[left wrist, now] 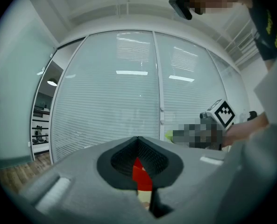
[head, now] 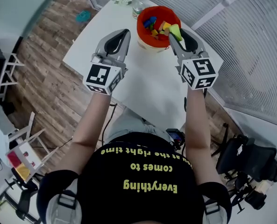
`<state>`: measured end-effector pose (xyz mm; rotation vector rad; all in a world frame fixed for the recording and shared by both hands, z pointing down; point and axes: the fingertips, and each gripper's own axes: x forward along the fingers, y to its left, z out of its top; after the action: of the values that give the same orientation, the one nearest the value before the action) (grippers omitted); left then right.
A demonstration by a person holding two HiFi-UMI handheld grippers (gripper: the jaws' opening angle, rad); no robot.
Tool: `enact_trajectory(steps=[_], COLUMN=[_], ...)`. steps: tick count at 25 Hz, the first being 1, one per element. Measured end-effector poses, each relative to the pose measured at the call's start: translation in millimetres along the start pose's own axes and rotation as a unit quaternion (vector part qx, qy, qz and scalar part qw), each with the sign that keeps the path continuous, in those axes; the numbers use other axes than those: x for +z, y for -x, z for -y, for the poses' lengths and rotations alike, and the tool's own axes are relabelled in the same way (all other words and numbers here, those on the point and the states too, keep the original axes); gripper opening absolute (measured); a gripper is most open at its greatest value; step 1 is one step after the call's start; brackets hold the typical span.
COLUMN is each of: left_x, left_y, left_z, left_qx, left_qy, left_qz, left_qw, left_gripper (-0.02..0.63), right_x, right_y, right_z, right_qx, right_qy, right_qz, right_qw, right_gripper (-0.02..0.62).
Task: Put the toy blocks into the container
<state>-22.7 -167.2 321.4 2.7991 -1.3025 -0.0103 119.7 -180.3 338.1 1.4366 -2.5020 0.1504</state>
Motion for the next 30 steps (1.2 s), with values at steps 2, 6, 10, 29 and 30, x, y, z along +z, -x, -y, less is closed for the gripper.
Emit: enact_trajectory(steps=[2,6,10,29,30], left_x=[-2,-5,-7,-27,-29], left_y=[-7,-19,-27,-35,-35], left_z=[5,11,16,13,12], left_qx=[-0.008,-0.017,-0.019,-0.014,-0.013], left_qy=[0.002,0.004,0.003,0.007,0.008], left_qz=[-0.001,-0.004,-0.004,-0.017,-0.018], left_qw=[1.0000,0.9998,0.9998,0.9997,0.9997], left_gripper=[0.000,0.000,0.000,0.000,0.000], right_x=[1,0,-4,-16,-17], right_y=[3,7,9,-48,-52], right_z=[7,15,20,8,8], right_qx=[-0.007,-0.013,-0.012,0.046,0.049], right_qy=[-0.001,-0.003,-0.007,0.010,0.011], right_qz=[0.001,0.000,0.000,-0.041,-0.045], right_qw=[1.000,1.000,1.000,0.998,0.998], right_gripper=[0.150,0.150,0.150,0.150,0.150])
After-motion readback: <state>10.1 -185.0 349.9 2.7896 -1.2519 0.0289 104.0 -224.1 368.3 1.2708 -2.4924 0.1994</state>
